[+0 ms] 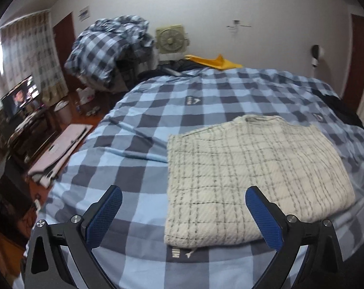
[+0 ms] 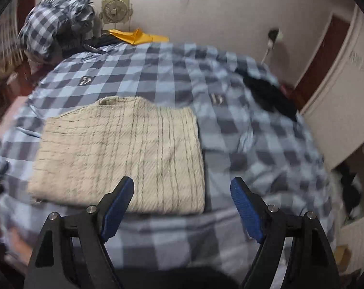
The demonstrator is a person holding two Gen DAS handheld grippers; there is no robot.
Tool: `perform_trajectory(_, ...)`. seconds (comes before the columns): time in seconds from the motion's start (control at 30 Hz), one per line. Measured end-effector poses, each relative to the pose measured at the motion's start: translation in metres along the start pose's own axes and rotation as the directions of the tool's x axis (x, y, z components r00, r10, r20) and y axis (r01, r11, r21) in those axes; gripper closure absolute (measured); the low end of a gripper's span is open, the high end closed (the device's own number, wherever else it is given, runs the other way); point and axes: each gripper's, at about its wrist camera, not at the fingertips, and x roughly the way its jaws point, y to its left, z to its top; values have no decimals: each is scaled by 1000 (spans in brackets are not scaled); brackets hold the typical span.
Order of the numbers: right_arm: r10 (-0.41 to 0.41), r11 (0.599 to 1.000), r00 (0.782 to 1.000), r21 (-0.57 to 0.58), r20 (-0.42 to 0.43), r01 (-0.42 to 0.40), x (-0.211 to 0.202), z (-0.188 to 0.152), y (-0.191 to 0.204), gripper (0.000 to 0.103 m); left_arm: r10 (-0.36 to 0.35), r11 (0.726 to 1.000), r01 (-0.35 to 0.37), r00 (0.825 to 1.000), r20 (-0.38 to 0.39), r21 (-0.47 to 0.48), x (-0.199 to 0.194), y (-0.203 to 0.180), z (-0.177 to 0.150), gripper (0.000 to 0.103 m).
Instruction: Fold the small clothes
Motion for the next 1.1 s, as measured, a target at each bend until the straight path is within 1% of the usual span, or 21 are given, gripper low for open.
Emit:
perform_trajectory(0.03,-13,1000,999,3,-35,13,-5,-4,-6,23,-19,1000,19,1000,5,0,-2,0,0,0)
perform_trajectory(0.1,-52,998,997,-44,-59,50,-13,-14,-7,23,-34,999,34,999,10,-10,-3,-1,3,0)
perform_trajectory(0.17,-96,992,995,-81,-20,94,-24,-22,-8,23,-28,1000,29,1000,9,-12,-2,-3,3,0)
perform_trajectory(0.23,-120,989,990,-81,67,125,-30,-29,-5,23,-28,1000,28,1000,-12,0,4,-6,3,0)
perform_trajectory(0.27,-104,992,991,-63,80,109,-29,-29,-5,23,-26,1000,26,999,-23,3,6,-6,3,0)
perform_trajectory(0.33,-27,1000,998,9,52,27,-17,-28,-4,23,-22,1000,22,998,-56,4,12,-7,0,0)
perform_trajectory(0.4,118,985,993,123,15,-119,5,-25,-2,23,-23,1000,24,996,-89,5,19,-6,-4,0)
perform_trajectory(0.43,150,975,989,166,7,-149,14,-24,0,23,-16,1000,17,994,-108,9,22,-6,-6,0)
perform_trajectory(0.53,196,957,980,225,-35,-183,47,-17,13,23,28,999,-24,991,-130,38,30,-8,-12,0)
perform_trajectory(0.57,190,957,981,228,-38,-177,57,-15,17,23,44,998,-37,990,-137,52,33,-9,-14,0)
perform_trajectory(0.63,164,970,983,193,-88,-145,80,-11,24,23,62,996,-51,986,-156,75,39,-12,-17,0)
perform_trajectory(0.7,193,971,972,166,-132,-170,102,-12,24,23,73,994,-58,982,-177,92,46,-15,-18,0)
perform_trajectory(0.73,189,973,970,164,-151,-164,113,-13,22,23,75,993,-58,980,-184,98,49,-17,-19,0)
perform_trajectory(0.8,131,975,972,205,-193,-91,137,-20,8,23,78,992,-56,976,-201,113,56,-21,-19,0)
perform_trajectory(0.83,98,967,970,252,-221,-40,146,-26,-2,23,78,991,-53,975,-209,121,59,-23,-20,0)
perform_trajectory(0.87,108,943,958,332,-265,-14,156,-32,-16,23,79,990,-52,974,-213,130,62,-25,-20,0)
perform_trajectory(0.9,196,899,939,434,-283,-57,165,-38,-31,23,80,989,-50,973,-218,139,64,-28,-21,0)
perform_trajectory(0.93,271,855,923,508,-274,-100,172,-42,-43,23,79,988,-47,972,-222,147,66,-30,-22,0)
perform_trajectory(0.97,287,834,916,544,-281,-94,176,-44,-49,23,76,987,-41,971,-228,157,68,-32,-23,0)
perform_trajectory(1.03,239,814,916,581,-322,-8,180,-48,-57,23,73,984,-31,969,-238,177,72,-37,-25,0)
perform_trajectory(1.1,196,827,920,562,-338,30,180,-47,-52,23,67,982,-20,966,-249,186,75,-40,-26,0)
